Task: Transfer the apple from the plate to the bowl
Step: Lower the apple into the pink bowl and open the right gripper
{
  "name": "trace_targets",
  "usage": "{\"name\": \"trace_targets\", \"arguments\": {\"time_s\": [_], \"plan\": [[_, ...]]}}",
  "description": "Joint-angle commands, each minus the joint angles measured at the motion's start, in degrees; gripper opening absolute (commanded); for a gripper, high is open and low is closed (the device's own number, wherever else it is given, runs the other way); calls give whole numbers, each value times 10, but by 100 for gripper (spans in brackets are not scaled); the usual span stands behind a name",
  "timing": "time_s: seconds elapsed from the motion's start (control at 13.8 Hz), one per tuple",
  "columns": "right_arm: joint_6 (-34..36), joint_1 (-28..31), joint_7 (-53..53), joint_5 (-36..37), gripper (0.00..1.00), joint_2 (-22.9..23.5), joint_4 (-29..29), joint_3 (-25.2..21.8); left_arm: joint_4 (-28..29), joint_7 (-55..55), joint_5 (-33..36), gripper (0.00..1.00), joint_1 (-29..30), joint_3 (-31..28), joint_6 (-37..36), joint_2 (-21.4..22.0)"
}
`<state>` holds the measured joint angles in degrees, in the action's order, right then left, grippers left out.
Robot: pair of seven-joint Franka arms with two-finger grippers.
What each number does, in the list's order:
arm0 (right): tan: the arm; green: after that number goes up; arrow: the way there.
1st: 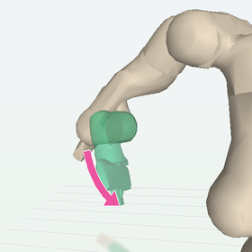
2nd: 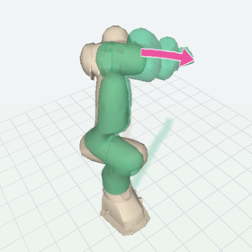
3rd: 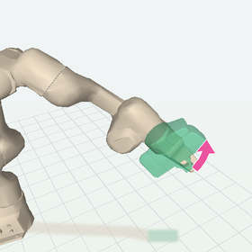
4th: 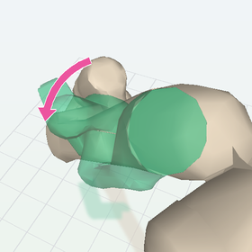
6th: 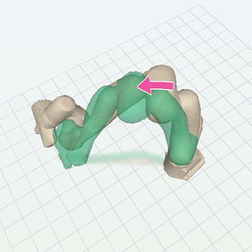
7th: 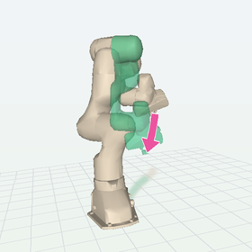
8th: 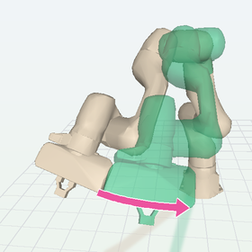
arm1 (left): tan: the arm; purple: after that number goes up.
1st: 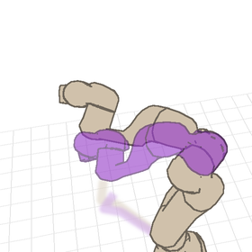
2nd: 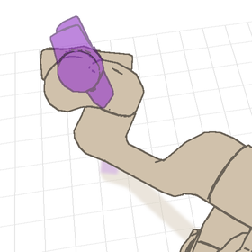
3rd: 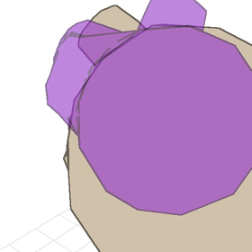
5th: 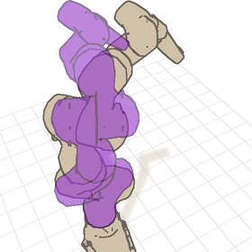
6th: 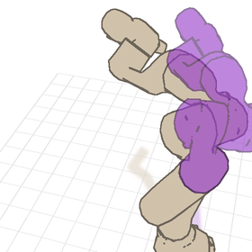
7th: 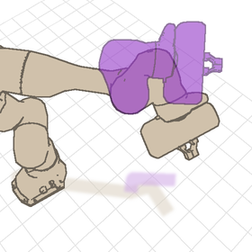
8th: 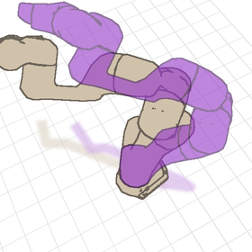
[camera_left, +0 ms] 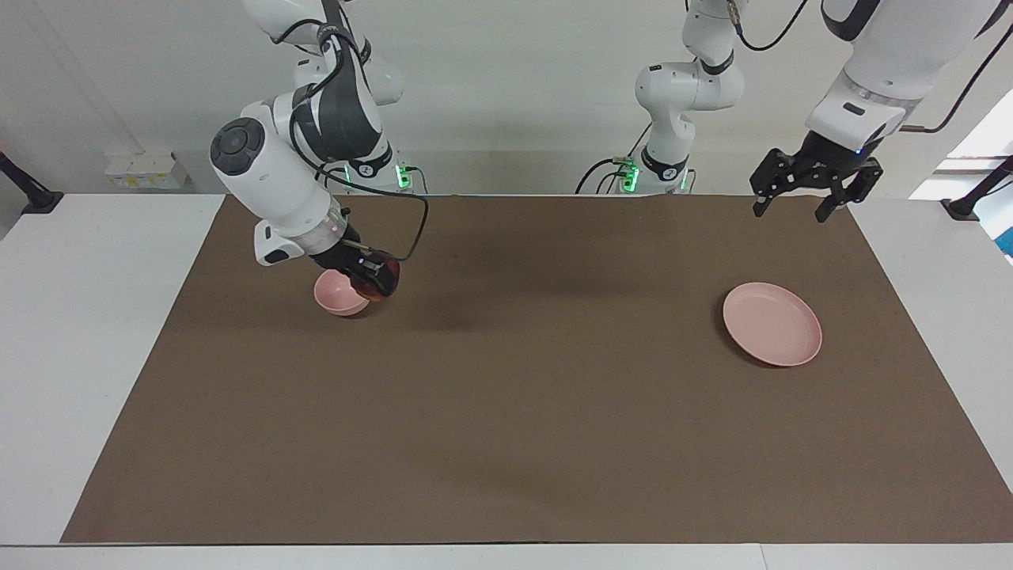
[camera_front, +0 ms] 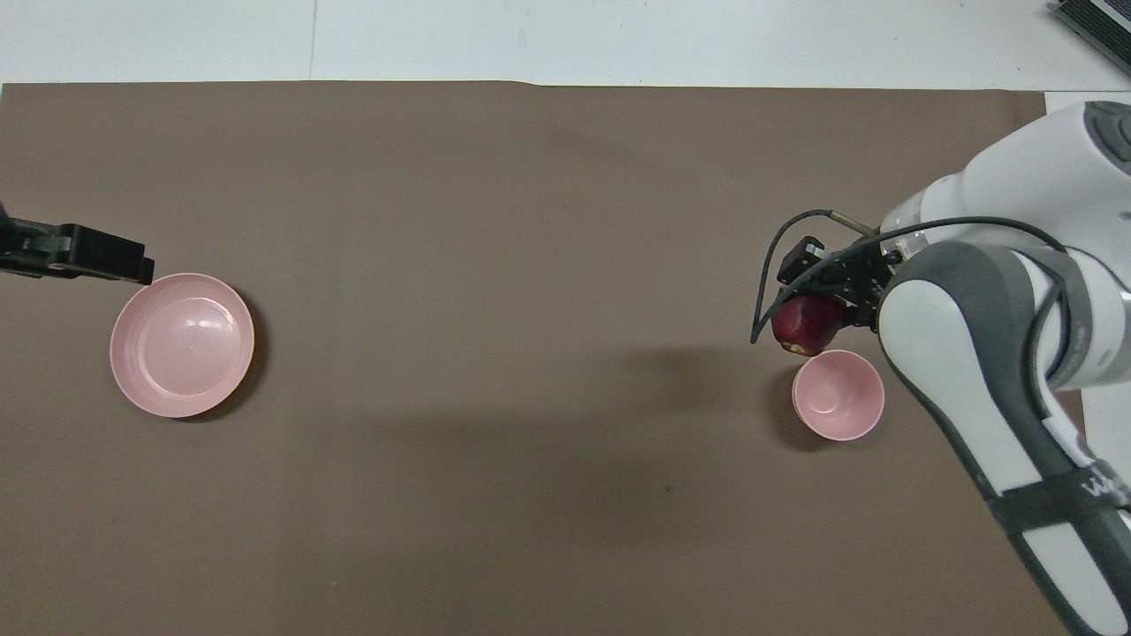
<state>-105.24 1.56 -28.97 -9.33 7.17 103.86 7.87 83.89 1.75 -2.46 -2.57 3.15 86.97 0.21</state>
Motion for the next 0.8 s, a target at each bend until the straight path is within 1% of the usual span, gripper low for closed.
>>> {"name": "trace_targets", "arguments": {"time_s": [0.0,0.15,0.36,0.51,0.58,0.65,0.73], "plan": [[-93,22,71,28,2,-79,140,6,41,2,11,100,4,-2,-12,42],[-158,27,103,29,2,-99,209,6,44,11,11,100,16,-3,-12,43],[-234,52,170,30,2,-102,285,5,42,27,11,100,39,-3,-14,42],[-260,66,196,30,2,-112,320,6,42,31,11,100,50,-3,-9,42],[-262,66,196,30,4,-113,325,6,42,34,11,100,52,-3,-7,41],[-261,65,193,30,28,-113,325,6,43,36,11,100,56,-3,-7,41],[-260,65,194,30,99,-110,321,6,44,37,11,100,56,-3,-6,42]]}}
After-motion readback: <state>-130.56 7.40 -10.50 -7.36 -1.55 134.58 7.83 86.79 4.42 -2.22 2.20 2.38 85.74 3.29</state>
